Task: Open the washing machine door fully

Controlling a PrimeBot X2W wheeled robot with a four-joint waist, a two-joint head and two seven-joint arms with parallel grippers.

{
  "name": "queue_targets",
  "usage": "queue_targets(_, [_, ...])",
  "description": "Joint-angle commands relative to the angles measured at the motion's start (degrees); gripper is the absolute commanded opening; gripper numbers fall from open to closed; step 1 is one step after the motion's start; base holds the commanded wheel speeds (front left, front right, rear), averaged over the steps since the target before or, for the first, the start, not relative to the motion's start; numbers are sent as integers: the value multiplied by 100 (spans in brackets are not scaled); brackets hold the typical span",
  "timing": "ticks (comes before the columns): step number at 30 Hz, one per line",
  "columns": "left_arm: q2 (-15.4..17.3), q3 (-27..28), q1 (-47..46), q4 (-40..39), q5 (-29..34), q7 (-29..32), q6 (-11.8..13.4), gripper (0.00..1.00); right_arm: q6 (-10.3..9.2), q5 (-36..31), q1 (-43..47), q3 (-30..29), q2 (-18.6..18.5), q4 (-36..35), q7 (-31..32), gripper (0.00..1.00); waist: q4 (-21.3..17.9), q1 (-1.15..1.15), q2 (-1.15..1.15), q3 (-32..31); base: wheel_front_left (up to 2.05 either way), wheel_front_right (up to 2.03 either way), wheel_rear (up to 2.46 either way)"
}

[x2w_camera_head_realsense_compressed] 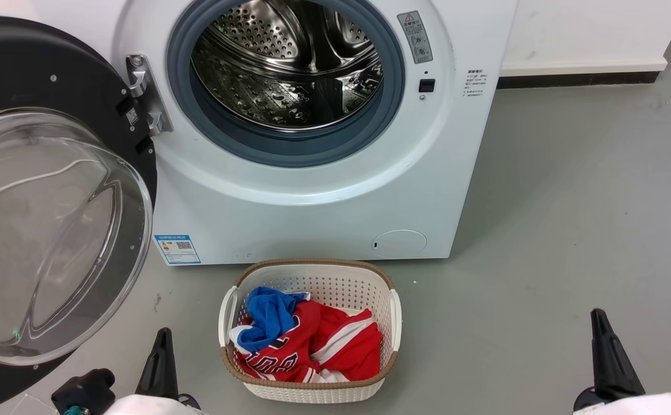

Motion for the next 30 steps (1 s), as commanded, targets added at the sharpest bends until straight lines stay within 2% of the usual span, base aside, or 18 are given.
queue_targets(1, [5,37,-183,-49,-258,55,-28,0,0,266,-209,7,-65,-32,44,0,3,0,0,1,0,0,0])
queue_targets(30, [5,165,-538,124,-2715,644,-201,0,0,2628,-677,29,-123,387,568,0,59,0,0,21,0,0,0])
